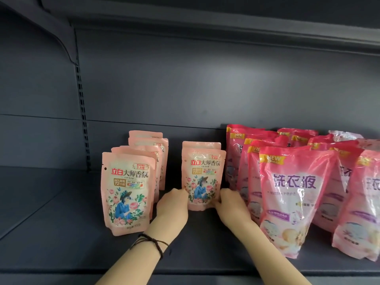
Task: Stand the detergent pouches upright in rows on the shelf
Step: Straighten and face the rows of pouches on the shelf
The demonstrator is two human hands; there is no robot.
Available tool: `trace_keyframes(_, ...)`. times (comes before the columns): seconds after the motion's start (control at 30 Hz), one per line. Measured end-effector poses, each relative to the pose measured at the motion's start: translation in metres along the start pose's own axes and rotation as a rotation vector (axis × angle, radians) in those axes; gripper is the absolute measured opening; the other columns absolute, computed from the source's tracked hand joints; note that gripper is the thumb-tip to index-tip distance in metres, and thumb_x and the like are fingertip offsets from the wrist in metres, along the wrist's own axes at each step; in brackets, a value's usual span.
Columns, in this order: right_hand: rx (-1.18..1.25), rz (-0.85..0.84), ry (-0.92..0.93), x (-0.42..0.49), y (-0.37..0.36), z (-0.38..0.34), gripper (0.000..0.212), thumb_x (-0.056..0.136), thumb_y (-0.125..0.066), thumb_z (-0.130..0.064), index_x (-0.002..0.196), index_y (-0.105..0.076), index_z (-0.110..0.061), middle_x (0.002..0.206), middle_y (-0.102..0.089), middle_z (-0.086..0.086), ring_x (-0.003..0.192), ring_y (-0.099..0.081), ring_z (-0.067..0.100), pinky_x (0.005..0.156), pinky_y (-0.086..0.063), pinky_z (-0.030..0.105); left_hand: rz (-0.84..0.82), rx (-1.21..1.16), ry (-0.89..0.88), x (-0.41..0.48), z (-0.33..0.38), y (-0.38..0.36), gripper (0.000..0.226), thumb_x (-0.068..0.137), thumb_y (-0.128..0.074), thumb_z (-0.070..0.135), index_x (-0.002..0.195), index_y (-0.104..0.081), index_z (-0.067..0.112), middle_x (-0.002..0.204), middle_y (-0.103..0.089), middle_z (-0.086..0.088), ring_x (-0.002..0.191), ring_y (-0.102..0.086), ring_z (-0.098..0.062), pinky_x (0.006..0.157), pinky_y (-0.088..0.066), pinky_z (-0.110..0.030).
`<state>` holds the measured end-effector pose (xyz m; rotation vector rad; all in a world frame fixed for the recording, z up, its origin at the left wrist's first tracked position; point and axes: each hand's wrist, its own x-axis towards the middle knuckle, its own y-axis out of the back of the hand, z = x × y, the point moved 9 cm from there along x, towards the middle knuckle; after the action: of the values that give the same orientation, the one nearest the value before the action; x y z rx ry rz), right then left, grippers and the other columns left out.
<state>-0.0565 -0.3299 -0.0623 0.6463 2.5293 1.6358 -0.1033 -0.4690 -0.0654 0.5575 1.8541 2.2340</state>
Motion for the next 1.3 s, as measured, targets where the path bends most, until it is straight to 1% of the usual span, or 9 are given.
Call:
trace_keyframes(0.17,-0.265,-0.112,0.170,-0.027,0.008,-0.022,0.028,0.098,-0.046,-0.033,0.077,-0.052,-0.015,0.085,-0.062,0.002,0.082,-0.064,0.022,0.065,-0.049,0.030,0.083,0.134,-0.070,-0.032,0.010,0.022,0.022,0.099,-0.044,0.027,0.105,-0.059,0.013,0.088,-0.063,-0.004,0.079,-0.062,-0.022,0.059,-0.045,-0.033)
trace_keyframes(0.27,-0.387,-0.128,0.332,-0.044,0.024,-0.042,0.033,0.093,-0.047,-0.046,0.095,-0.060,-0.017,0.094,-0.065,-0.001,0.088,-0.065,0.019,0.072,-0.052,0.030,0.215,0.267,-0.239,-0.067,0.014,0.054,0.030,0.100,-0.035,0.042,0.099,-0.051,0.017,0.071,-0.050,-0.001,0.071,-0.057,-0.024,0.050,-0.025,-0.029)
trace_keyframes(0.37,-0.453,-0.134,0.426,-0.060,0.043,-0.062,0.038,0.092,-0.046,-0.051,0.112,-0.059,-0.022,0.110,-0.064,-0.003,0.099,-0.063,0.017,0.083,-0.053,0.031,0.181,0.334,-0.335,-0.087,-0.007,0.069,0.035,0.099,-0.030,0.046,0.105,-0.046,0.015,0.088,-0.059,-0.005,0.082,-0.060,-0.028,0.059,-0.033,-0.031)
trace_keyframes(0.5,-0.606,-0.101,0.517,-0.084,0.048,-0.093,0.038,0.094,-0.042,-0.052,0.112,-0.054,-0.020,0.113,-0.062,-0.002,0.100,-0.062,0.019,0.080,-0.050,0.031,0.198,0.397,-0.401,-0.115,-0.047,0.086,0.040,0.097,-0.029,0.050,0.110,-0.048,0.018,0.101,-0.062,-0.006,0.088,-0.061,-0.028,0.058,-0.034,-0.031)
trace_keyframes(0.7,-0.610,-0.012,0.569,-0.116,0.025,-0.163,0.039,0.096,-0.039,-0.051,0.114,-0.053,-0.021,0.110,-0.062,0.001,0.098,-0.062,0.026,0.076,-0.048,0.031,0.281,0.436,-0.520,-0.142,-0.109,0.117,0.032,0.064,-0.075,0.054,0.063,-0.063,0.025,0.048,-0.051,0.008,0.040,-0.048,-0.013,0.038,-0.022,-0.023)
trace_keyframes(0.87,-0.555,0.043,0.640,-0.134,0.003,-0.223,0.038,0.096,-0.040,-0.047,0.118,-0.054,-0.021,0.106,-0.064,0.003,0.089,-0.063,0.026,0.069,-0.050,0.031,0.405,0.497,-0.451,-0.137,-0.163,0.137,0.037,0.095,-0.030,0.055,0.101,-0.050,0.025,0.078,-0.044,0.005,0.077,-0.042,-0.017,0.059,-0.030,-0.030)
trace_keyframes(0.97,-0.608,0.068,0.637,-0.130,0.008,-0.242,0.036,0.096,-0.039,-0.045,0.118,-0.055,-0.021,0.108,-0.064,0.003,0.090,-0.063,0.027,0.063,-0.041,0.029,0.399,0.587,-0.451,-0.118,-0.178,0.147,0.039,0.096,-0.027,0.053,0.107,-0.049,0.023,0.087,-0.051,0.005,0.087,-0.050,-0.018,0.061,-0.031,-0.031)
trace_keyframes(1.13,-0.501,0.276,0.528,-0.098,0.056,-0.244,0.028,0.094,-0.046,-0.046,0.097,-0.054,-0.020,0.092,-0.062,-0.003,0.066,-0.053,0.017,0.049,-0.032,0.025,0.535,0.212,-0.401,-0.082,-0.184,0.179,0.038,0.092,-0.031,0.058,0.110,-0.054,0.033,0.093,-0.060,0.014,0.091,-0.057,-0.008,0.061,-0.042,-0.027)
trace_keyframes(1.3,0.130,0.468,0.371,-0.067,0.064,-0.204,0.022,0.088,-0.061,-0.031,0.101,-0.047,-0.020,0.094,-0.055,-0.007,0.074,-0.056,0.014,0.059,-0.048,0.030,0.405,-0.464,-0.216,-0.053,-0.190,0.146,0.022,0.090,-0.045,0.054,0.103,-0.055,0.040,0.094,-0.057,0.025,0.084,-0.057,0.005,0.064,-0.045,-0.021)
